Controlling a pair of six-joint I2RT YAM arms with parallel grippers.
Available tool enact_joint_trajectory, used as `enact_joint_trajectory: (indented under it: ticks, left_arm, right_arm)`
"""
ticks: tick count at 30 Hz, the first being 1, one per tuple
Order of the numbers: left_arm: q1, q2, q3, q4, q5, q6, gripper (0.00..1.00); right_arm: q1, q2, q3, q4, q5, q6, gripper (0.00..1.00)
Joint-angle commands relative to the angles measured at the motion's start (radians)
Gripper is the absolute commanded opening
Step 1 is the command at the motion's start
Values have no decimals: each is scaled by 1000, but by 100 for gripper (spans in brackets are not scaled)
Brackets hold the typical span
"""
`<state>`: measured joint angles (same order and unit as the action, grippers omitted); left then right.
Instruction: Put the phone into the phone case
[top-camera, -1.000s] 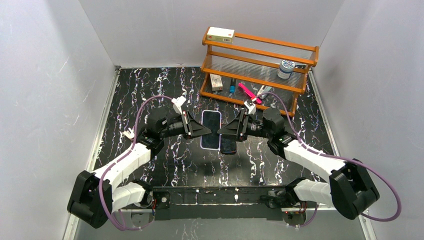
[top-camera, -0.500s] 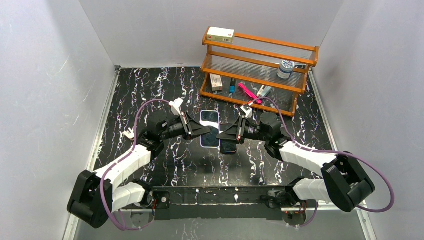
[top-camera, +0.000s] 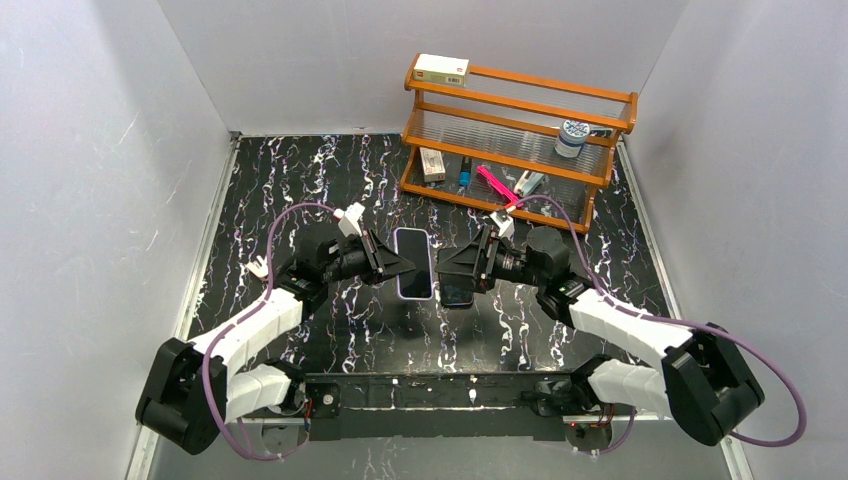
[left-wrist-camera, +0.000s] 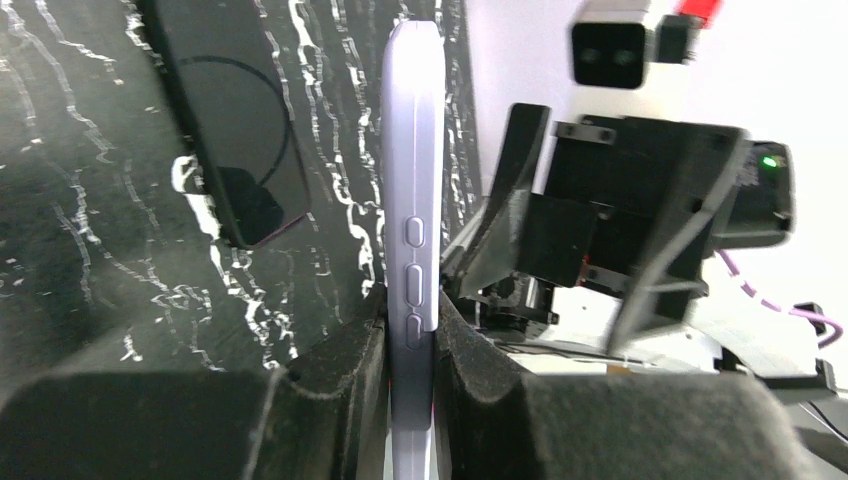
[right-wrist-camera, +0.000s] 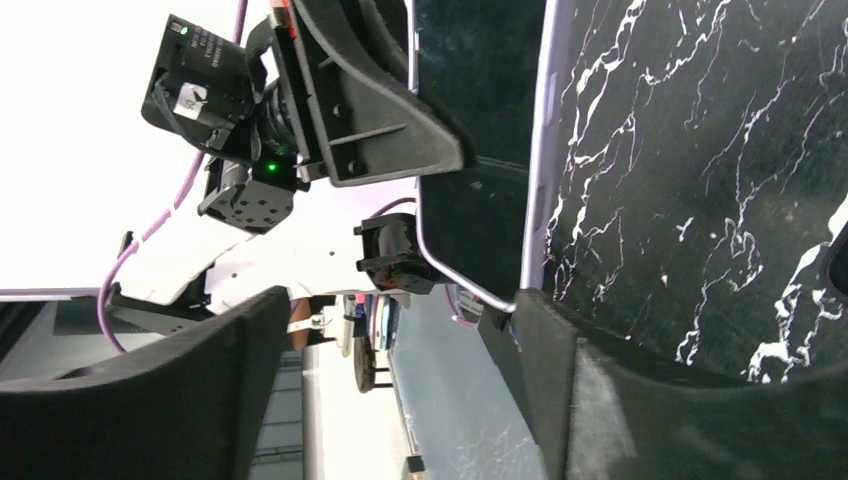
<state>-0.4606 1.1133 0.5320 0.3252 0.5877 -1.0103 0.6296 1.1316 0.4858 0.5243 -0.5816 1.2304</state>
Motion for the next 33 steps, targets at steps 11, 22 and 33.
enact_joint_trajectory:
  ticks: [11, 22, 33]
  left_arm:
    - [39, 201, 23, 4, -32, 132, 0]
    - [66, 320, 13, 38, -33, 164, 5]
    - [71, 280, 57, -169, -118, 281, 40]
  right_arm:
    - [-1, -190, 82, -339, 133, -180, 99]
    - [-1, -214, 92, -385, 150, -213, 99]
    - [-2, -183, 109, -409, 184, -229, 99]
